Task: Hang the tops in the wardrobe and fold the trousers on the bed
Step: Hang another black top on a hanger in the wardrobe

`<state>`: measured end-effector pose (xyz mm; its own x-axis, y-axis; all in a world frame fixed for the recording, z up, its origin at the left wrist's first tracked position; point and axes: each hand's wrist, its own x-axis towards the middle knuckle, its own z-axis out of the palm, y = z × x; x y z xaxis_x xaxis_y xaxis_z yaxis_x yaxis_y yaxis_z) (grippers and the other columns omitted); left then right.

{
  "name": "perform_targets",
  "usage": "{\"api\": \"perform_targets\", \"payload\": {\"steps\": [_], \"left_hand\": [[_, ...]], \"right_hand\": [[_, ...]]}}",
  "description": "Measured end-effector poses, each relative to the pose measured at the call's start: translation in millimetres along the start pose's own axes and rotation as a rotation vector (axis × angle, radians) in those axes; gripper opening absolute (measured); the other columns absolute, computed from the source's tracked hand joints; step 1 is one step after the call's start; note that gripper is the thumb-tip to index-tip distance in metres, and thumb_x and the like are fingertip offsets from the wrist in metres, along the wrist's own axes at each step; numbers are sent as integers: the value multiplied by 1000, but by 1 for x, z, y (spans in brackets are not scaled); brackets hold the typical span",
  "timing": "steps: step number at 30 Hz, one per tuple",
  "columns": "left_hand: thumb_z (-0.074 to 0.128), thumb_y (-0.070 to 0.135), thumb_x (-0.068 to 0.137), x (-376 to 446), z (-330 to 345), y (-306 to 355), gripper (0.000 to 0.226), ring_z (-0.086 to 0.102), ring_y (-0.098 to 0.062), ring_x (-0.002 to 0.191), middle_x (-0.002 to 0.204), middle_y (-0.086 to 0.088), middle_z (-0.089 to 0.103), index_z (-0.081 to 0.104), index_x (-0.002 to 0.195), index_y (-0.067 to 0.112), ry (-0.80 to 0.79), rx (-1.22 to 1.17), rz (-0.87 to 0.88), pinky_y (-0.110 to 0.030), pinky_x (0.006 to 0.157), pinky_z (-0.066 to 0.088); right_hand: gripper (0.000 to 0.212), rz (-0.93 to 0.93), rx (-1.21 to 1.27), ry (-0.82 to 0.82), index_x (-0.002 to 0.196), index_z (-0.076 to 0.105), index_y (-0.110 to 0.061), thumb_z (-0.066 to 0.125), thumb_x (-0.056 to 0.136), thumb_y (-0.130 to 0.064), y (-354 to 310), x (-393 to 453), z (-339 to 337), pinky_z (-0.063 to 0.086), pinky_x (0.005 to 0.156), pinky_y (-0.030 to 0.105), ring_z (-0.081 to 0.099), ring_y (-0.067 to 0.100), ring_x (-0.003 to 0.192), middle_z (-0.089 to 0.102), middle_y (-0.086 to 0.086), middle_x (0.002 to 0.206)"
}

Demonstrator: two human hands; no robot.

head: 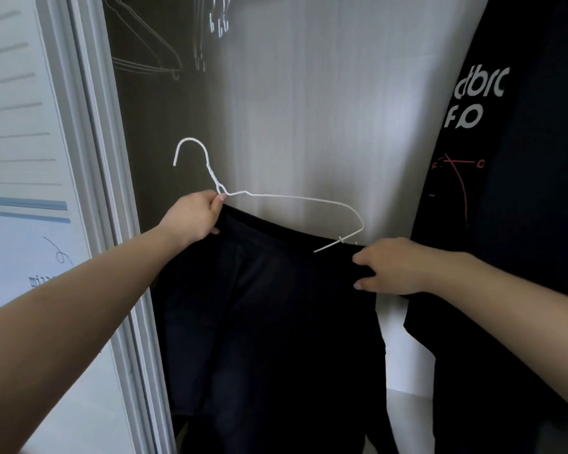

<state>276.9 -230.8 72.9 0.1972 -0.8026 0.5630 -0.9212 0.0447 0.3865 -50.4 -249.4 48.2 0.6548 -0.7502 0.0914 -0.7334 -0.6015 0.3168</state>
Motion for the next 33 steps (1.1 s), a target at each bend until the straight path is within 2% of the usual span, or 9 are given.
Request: {"api": "perform_targets", "payload": {"steps": [2, 8, 10, 13, 16, 20, 22, 29, 33], "left_hand": [[30, 42, 102, 2, 2, 1, 39, 69, -10, 60, 71, 0, 63, 47, 76, 19, 3, -55, -7, -27, 62, 37], [28, 44, 101, 0, 7, 0, 40, 71, -11, 63, 82, -8, 66, 53, 86, 17, -12, -220, -31, -36, 79, 49], [28, 44, 101, -2, 6, 1, 36, 70, -9, 61, 78, -4, 67, 51, 81, 24, -1, -218, -13, -34, 77, 48], [28, 43, 101, -4, 3, 1, 37, 68, -6, 58, 71, 0, 66, 48, 76, 24, 37, -118, 29, -30, 66, 41], [29, 39, 102, -7, 0, 0, 39, 68, -12, 60, 63, -2, 66, 46, 74, 19, 48, 11, 88, -33, 70, 45], [29, 39, 102, -14, -1, 8, 40, 67, -15, 65, 63, -2, 67, 51, 79, 16, -21, 97, 139, -36, 76, 48], [29, 39, 102, -17, 0, 20, 41, 66, -16, 66, 63, -3, 67, 52, 78, 14, -42, 108, 179, -36, 76, 49], [32, 44, 100, -15, -9, 60, 43, 63, -16, 65, 57, 1, 62, 40, 66, 19, 52, 101, 283, -35, 67, 47], [49, 51, 92, -12, -15, 56, 33, 63, -16, 72, 71, 2, 65, 55, 82, 20, 68, 76, 268, -36, 69, 50]], "right_hand": [[26, 28, 27, -47, 87, 43, -23, 52, 91, -47, 6, -4, -7, 42, 73, 30, 58, 25, 97, 54, -3, 84], [28, 45, 78, -75, 78, 39, -23, 54, 91, -43, 15, -12, -8, 48, 85, 38, 57, 25, 95, 59, 4, 93], [32, 45, 75, -63, 72, 37, -25, 55, 91, -43, 16, -13, -10, 48, 84, 40, 57, 25, 91, 60, 7, 93], [26, 10, 67, -13, 84, 49, -19, 55, 91, -43, 19, -14, -17, 47, 83, 39, 57, 23, 92, 59, 4, 96], [25, -41, 61, 19, 97, 57, -19, 55, 91, -44, 19, -15, -29, 47, 84, 37, 57, 20, 99, 58, -4, 100], [36, -50, -112, 50, 119, 58, -24, 50, 92, -47, 18, -8, -40, 44, 93, 35, 48, 24, 122, 43, 0, 143], [35, -58, -145, 86, 121, 57, -27, 49, 94, -47, 16, -2, -43, 41, 96, 35, 43, 25, 127, 33, 0, 151], [24, -90, -134, 329, 113, 62, -38, 46, 95, -38, 11, 9, -41, 43, 86, 33, 55, 18, 104, 64, -9, 111], [25, -78, -81, 420, 113, 63, -39, 45, 96, -38, 17, 7, -42, 40, 84, 31, 54, 15, 102, 65, -11, 104]]}}
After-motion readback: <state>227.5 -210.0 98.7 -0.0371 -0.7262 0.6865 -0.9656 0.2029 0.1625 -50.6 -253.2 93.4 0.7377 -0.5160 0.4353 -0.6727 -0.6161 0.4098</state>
